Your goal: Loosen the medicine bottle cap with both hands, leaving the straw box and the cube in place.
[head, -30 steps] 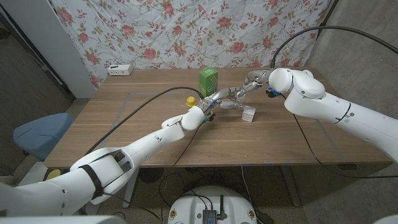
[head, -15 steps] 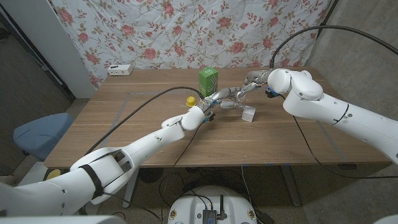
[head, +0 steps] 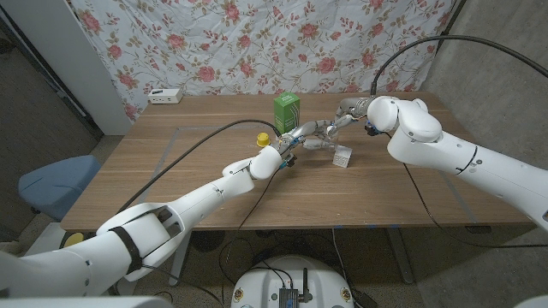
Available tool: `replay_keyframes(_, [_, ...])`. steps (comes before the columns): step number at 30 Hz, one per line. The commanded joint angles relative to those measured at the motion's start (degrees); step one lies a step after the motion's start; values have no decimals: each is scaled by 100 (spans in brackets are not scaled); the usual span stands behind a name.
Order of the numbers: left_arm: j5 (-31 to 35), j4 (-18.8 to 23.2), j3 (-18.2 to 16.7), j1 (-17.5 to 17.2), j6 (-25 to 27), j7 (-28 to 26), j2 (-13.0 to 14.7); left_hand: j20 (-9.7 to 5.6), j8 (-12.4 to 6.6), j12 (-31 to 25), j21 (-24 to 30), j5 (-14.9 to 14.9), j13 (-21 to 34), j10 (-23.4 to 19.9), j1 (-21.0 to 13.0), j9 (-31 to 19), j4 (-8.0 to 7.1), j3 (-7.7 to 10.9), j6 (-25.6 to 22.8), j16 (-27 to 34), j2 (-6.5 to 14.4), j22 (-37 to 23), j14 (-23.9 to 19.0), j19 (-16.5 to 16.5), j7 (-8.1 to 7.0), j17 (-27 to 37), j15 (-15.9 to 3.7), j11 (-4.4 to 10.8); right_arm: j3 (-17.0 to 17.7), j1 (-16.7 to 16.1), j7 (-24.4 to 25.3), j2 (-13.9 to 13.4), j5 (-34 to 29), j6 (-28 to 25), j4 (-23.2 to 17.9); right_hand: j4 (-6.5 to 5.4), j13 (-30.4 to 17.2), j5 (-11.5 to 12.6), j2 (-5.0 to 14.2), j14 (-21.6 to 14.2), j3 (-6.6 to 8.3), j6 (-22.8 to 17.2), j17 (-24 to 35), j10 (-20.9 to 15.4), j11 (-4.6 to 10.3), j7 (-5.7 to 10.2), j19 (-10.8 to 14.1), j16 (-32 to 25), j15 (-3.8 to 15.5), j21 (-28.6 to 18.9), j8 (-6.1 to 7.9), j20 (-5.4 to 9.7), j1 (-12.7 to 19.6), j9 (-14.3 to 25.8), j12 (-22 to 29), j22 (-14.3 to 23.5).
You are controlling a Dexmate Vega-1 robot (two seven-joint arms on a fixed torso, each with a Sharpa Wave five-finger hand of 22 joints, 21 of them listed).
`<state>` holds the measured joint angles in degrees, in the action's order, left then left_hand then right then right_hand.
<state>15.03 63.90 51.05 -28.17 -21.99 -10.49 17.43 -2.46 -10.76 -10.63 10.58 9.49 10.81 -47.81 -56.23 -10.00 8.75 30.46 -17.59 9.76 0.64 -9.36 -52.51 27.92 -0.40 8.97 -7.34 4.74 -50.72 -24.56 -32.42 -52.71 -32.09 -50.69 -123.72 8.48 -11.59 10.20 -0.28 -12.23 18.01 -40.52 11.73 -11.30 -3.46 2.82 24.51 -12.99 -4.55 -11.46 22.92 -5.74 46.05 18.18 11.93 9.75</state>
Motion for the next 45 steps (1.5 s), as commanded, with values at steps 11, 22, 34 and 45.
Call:
replay_keyframes(11, [-35, -38, -10, 4, -17, 36, -1, -134, -7, -59, 9, 42, 25, -372, 50, -20, -24, 39, -37, 12, 9, -15, -56, -19, -39, 20, -403, 333, 114, -173, 110, 99, -158, 58, 27, 109, -19, 45, 77, -112, 91, -125, 23, -160, 28, 79, 120, -72, 100, -34, 140, 48, 265, 76, 48, 15])
replay_keyframes(22, [-55, -114, -2, 40, -56, 60, -28, -130, -2, -67, 8, 44, 24, -393, 100, -19, -44, 43, -32, 10, 15, -15, -55, -23, -75, 18, -392, 333, 240, -243, 192, 116, -12, 211, 73, 173, -19, 56, 129, -157, 196, -180, 22, -219, 76, 126, 166, -76, 149, -31, 239, 80, 528, 131, 38, 14])
replay_keyframes(34, [-78, -245, 16, 111, -114, 85, -75, -125, -3, -58, 8, 46, 24, -373, 124, -19, -43, 56, -39, 12, 21, -15, -57, -25, -86, 20, -397, 336, 484, -345, 343, 113, 424, 434, 147, 205, -20, 55, 184, -142, 309, -131, 23, -220, 147, 188, 146, -59, 245, -4, 278, 101, 817, 149, 6, 13])
replay_keyframes(45, [-91, -259, 19, 118, -112, 86, -82, -130, 0, -60, 7, 48, 23, -380, 127, -19, -33, 70, -33, 12, 25, -15, -57, -28, -90, 19, -405, 324, 562, -372, 486, 78, 678, 483, 144, 194, -21, 60, 288, -119, 417, -49, 33, -205, 213, 236, 113, -48, 272, 16, 273, 142, 1056, 133, -20, 13])
